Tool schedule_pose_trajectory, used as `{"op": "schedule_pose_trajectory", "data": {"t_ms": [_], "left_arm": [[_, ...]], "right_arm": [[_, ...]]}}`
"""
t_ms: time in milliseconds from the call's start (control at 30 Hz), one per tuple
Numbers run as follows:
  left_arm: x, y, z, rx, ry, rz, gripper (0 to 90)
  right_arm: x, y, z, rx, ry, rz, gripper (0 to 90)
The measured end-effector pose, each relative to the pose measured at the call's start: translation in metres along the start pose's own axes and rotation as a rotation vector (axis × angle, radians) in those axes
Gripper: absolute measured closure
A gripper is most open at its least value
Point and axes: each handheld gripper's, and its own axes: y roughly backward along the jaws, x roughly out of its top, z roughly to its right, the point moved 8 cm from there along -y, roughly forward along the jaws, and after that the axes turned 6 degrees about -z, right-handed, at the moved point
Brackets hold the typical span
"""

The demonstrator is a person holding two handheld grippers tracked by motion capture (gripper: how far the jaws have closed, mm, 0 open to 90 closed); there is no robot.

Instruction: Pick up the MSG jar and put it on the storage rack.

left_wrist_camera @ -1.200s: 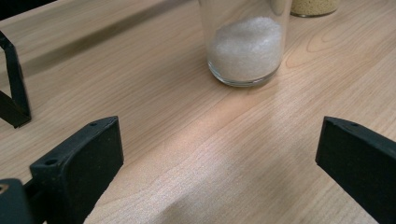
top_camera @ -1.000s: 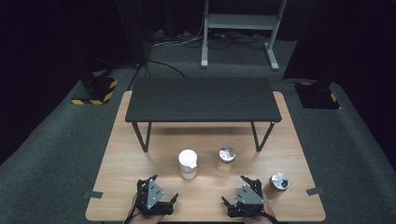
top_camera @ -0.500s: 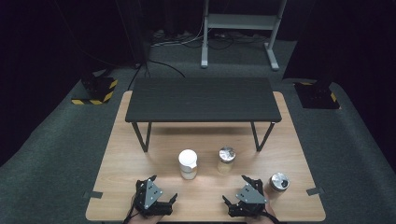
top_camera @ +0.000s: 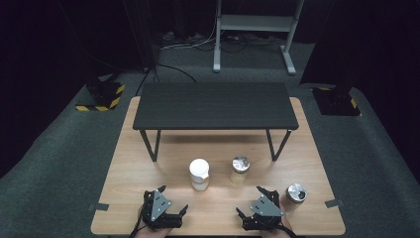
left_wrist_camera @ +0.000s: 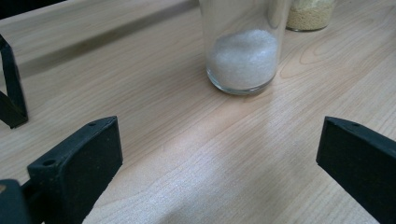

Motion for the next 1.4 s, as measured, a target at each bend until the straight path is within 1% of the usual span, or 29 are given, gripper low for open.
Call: {"op": "schedule_pose_trajectory", "data": {"t_ms": [133,233,300,533,667,700,967,1200,1300,1400], "left_arm": [[0.005,0.005,-0.001,-0.003,0.011,0.016,0.7],[0.009,0.009,-0.002,0.003,0.007,0.026,0.6],[0.011,0.010,-0.001,-0.003,0.011,0.033,0.7],[0.022,0.011,0.002,-0.022,-0.001,0.051,0.7],[0.026,0.011,0.003,-0.032,0.006,0.065,0.6],[0.028,0.010,0.004,-0.042,0.001,0.077,0.7],[0.039,0.007,0.006,-0.057,-0.017,0.089,0.6],[0.046,0.003,0.008,-0.072,-0.001,0.106,0.6],[0.048,0.001,0.009,-0.075,-0.003,0.107,0.6],[0.050,-0.003,0.009,-0.084,0.007,0.111,0.6]], "right_arm": [[0.000,0.000,0.000,0.000,-0.003,-0.003,0.0],[0.000,0.000,0.001,0.004,-0.007,-0.001,0.0],[0.000,0.000,0.001,0.005,-0.012,-0.001,0.0],[0.000,0.000,0.001,0.004,-0.012,0.000,0.0],[0.000,0.000,0.001,0.004,-0.010,-0.003,0.0],[0.000,0.000,0.001,0.004,-0.010,-0.003,0.0],[0.000,0.000,0.000,0.006,-0.009,-0.006,0.0],[0.000,0.000,0.000,0.005,-0.003,-0.005,0.0],[-0.001,0.000,0.000,0.006,-0.006,-0.009,0.0],[-0.001,0.000,0.000,0.009,-0.008,-0.007,0.0]]}}
